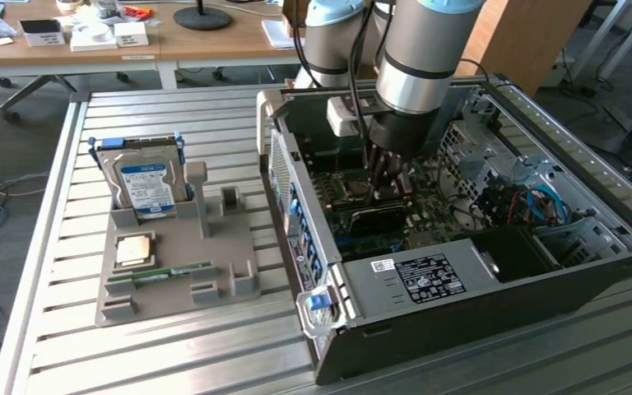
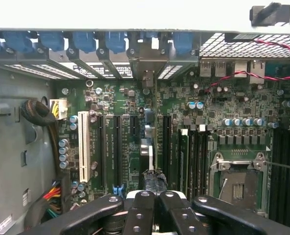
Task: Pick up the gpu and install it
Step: 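Press down on the gpu until it lock into place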
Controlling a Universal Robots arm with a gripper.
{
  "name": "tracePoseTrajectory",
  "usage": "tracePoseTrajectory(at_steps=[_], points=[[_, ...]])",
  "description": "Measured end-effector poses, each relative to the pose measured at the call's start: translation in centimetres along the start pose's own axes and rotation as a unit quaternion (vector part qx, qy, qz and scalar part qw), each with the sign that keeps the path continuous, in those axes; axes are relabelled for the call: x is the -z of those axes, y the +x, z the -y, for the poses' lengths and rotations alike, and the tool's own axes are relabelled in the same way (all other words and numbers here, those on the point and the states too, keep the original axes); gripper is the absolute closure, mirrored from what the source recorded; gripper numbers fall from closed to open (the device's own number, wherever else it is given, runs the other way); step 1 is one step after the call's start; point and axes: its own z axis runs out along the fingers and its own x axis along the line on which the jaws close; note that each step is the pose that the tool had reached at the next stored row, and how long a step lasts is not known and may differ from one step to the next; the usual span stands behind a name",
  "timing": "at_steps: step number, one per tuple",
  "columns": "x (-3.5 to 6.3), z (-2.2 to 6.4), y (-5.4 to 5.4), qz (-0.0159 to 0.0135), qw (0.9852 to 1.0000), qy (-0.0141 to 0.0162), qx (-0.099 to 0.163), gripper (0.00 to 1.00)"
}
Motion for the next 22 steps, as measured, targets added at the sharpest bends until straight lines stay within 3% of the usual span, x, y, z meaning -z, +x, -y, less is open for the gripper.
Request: tracePoseTrajectory(at_steps=[22], points=[[-0.89, -0.18, -0.42, -0.0001, 1.0000, 0.0000, 0.000, 0.89]])
